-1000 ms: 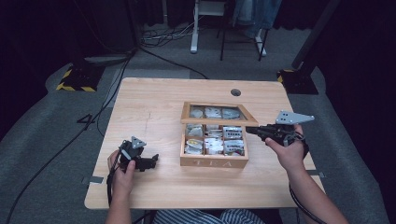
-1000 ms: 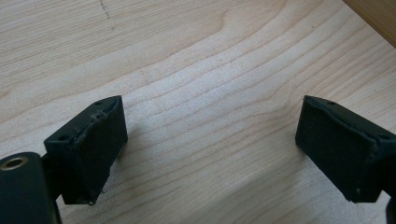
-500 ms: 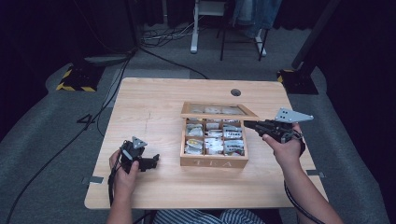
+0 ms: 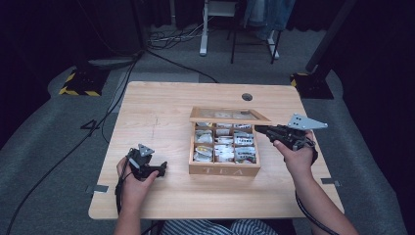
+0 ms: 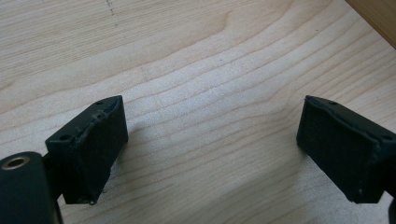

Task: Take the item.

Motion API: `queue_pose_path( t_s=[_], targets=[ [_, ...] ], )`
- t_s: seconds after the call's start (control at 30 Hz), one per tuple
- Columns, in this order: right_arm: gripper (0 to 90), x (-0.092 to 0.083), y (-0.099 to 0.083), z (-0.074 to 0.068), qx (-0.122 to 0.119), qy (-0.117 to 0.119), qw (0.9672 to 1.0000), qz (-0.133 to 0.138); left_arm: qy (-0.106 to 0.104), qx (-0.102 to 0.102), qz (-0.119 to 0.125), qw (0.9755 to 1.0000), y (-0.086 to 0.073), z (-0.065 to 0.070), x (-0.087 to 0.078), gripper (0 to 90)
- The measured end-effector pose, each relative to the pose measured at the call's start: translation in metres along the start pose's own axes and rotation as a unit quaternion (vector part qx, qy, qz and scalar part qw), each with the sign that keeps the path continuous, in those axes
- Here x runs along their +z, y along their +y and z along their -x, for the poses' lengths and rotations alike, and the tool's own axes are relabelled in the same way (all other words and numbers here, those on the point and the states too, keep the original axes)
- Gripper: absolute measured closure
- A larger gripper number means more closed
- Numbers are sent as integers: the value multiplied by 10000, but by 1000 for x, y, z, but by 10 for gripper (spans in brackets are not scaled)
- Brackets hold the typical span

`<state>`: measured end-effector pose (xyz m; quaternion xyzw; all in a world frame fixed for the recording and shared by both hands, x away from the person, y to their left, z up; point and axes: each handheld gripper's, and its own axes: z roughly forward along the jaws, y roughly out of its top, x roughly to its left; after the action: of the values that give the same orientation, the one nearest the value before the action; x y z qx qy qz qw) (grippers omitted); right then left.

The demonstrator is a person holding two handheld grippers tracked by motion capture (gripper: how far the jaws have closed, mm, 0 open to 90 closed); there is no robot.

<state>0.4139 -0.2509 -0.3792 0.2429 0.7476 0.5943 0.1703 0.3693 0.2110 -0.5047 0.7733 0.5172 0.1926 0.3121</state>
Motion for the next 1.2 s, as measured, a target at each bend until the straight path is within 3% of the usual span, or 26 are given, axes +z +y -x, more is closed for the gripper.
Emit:
queue_pose_path(
  t_s=[0.4, 0.5, 0.63, 0.83, 1.0, 1.2],
  targets=[
    [900, 0, 0, 0, 23, 35, 10000, 6, 10, -30, 17, 10000, 0, 0, 0, 100],
    [900, 0, -1, 0, 26, 26, 10000, 12, -7, -25, 51, 10000, 0, 0, -2, 156],
    [900, 0, 0, 0, 8, 9, 10000, 0, 50, -41, -99, 9999, 2, 0, -7, 198],
    [900, 0, 0, 1, 32, 60, 10000, 28, -66, 7, -38, 10000, 9, 2, -22, 232],
    [900, -3, 1, 3, 31, 48, 10000, 68, -329, -10, 116, 9994, 18, 5, -34, 242],
    [900, -4, 1, 3, 57, 35, 9999, 88, -516, 279, 176, 9981, 33, 15, -53, 251]
  ],
)
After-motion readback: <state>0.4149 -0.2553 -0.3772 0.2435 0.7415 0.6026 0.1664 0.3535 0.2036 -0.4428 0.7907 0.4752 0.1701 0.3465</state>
